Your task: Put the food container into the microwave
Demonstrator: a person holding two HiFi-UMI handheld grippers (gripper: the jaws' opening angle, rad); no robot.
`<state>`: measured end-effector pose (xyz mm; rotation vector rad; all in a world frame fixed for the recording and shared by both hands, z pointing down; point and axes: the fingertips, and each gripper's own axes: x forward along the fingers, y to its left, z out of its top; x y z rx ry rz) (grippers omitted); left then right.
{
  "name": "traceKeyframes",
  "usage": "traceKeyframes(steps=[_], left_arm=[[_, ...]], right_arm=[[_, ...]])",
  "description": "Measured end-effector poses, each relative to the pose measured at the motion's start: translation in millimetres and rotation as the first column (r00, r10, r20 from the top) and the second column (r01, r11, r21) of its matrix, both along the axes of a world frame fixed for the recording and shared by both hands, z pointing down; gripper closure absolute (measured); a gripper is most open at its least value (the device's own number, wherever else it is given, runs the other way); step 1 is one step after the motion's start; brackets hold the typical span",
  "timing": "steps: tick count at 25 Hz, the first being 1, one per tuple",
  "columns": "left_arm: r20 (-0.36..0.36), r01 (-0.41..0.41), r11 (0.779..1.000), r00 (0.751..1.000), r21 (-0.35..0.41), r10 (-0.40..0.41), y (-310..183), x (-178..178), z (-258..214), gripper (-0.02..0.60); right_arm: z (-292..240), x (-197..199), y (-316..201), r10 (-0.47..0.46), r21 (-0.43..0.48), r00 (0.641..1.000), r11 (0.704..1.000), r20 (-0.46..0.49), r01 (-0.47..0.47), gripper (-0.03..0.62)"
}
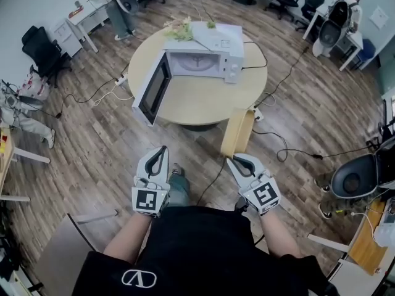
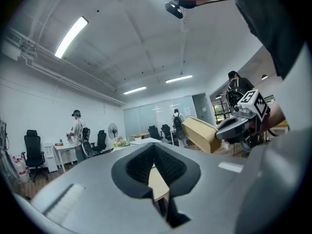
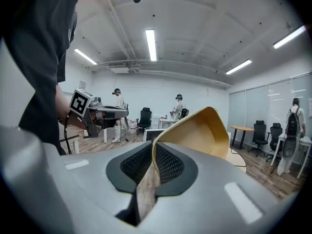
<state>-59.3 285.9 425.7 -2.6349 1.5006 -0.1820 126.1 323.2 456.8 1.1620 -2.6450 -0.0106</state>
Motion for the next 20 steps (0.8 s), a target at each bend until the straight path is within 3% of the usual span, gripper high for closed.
traceKeyframes(steps=[6, 13, 17, 20], left_arm=[[-0.028, -0.008, 1.000, 1.000, 0.000, 0.008, -56.4, -1.2, 10.2, 0.580], [-0.069, -0.067, 0.998, 0.995, -0.001, 0.067, -141.2, -4.6, 4.9, 0.580], [-0.084, -0.114, 0.993, 0.990, 0.037, 0.117, -191.7, -8.6, -7.0, 0.580], [-0.080, -0.132, 0.991, 0.988, 0.016, 0.133, -225.7, -15.5, -3.8, 0.581]], right_arm=[[9.7, -4.7, -46.3, 0.003, -0.015, 1.000, 1.000, -0.021, -0.003, 0.563], [16.7, -25.1, -119.5, 0.021, -0.042, 0.997, 0.999, -0.075, -0.024, 0.563], [12.9, -36.8, -163.3, 0.047, -0.050, 0.995, 0.997, -0.093, -0.051, 0.563], [9.4, -44.4, -194.5, 0.070, -0.051, 0.992, 0.996, -0.101, -0.076, 0.563]])
